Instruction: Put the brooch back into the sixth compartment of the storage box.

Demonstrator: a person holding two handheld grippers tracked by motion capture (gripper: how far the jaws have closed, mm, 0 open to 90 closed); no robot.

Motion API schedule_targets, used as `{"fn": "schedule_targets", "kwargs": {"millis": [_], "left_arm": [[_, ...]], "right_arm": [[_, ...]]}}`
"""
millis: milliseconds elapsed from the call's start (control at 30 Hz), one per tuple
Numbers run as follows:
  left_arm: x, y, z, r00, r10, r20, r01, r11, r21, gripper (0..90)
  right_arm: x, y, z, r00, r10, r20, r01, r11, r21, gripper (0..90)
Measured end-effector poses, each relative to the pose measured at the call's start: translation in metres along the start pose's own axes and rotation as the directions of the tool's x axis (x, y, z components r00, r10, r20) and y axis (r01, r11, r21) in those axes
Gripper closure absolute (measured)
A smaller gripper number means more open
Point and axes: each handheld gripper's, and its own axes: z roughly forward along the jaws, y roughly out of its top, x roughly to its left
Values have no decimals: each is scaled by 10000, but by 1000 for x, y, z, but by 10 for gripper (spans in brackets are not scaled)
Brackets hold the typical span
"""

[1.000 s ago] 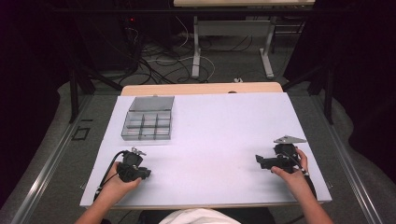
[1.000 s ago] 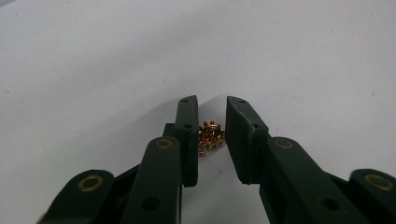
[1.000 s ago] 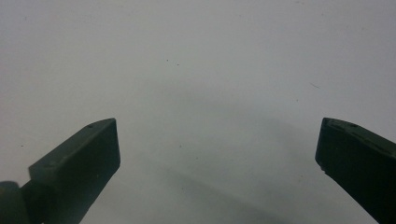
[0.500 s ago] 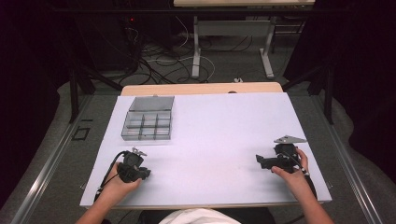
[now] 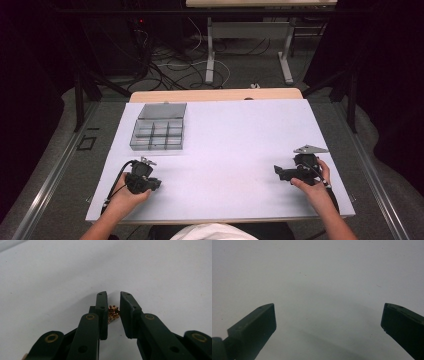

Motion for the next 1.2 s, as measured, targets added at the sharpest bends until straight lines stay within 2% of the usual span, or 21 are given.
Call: {"fn": "schedule_targets", "kwargs": {"millis": [367, 467, 500, 567, 600, 633, 733, 867, 900, 933, 1067, 1200], "left_arm": [[9, 3, -4, 9993, -338, -141, 334, 9992, -225, 777], [11, 4, -5, 9986, -482, -199, 477, 9985, -265, 777], [10, 4, -4, 9976, -677, -169, 671, 9972, -342, 777], [12, 5, -5, 9973, -712, -171, 705, 9969, -357, 777], [14, 6, -6, 9981, -592, -186, 586, 9978, -308, 777], [13, 6, -6, 9964, -819, -202, 810, 9958, -417, 777], [15, 7, -7, 9968, -778, -191, 768, 9958, -498, 777], [16, 9, -8, 9948, -976, -277, 955, 9930, -697, 778], [17, 9, -9, 9957, -888, -274, 866, 9935, -743, 778], [16, 9, -9, 9943, -1025, -302, 998, 9918, -804, 778], [19, 11, -11, 9950, -940, -325, 907, 9916, -921, 778], [21, 12, -13, 9939, -1065, -293, 1025, 9881, -1148, 778]], "right_arm": [[0, 0, 0, 10000, 43, 11, -43, 10000, -3, 0], [0, 0, 0, 10000, 33, 11, -33, 10000, -8, 0], [0, 0, 0, 10000, 48, 8, -48, 10000, -9, 0], [0, 0, 0, 10000, 46, 12, -46, 10000, -9, 0], [0, 0, 0, 10000, 44, 19, -44, 10000, -3, 0], [0, 0, 0, 10000, 39, 20, -39, 10000, 4, 0], [0, 0, 0, 10000, 34, 24, -34, 10000, 5, 0], [0, 0, 0, 10000, 35, 25, -35, 10000, -8, 0], [0, 0, 0, 10000, 33, 41, -33, 10000, -13, 0], [0, 0, 0, 10000, 26, 28, -26, 10000, -9, 0], [-1, 0, -1, 10000, 51, 69, -51, 10000, 9, 0], [0, 0, 0, 10000, 52, 65, -52, 10000, 3, 0]]}}
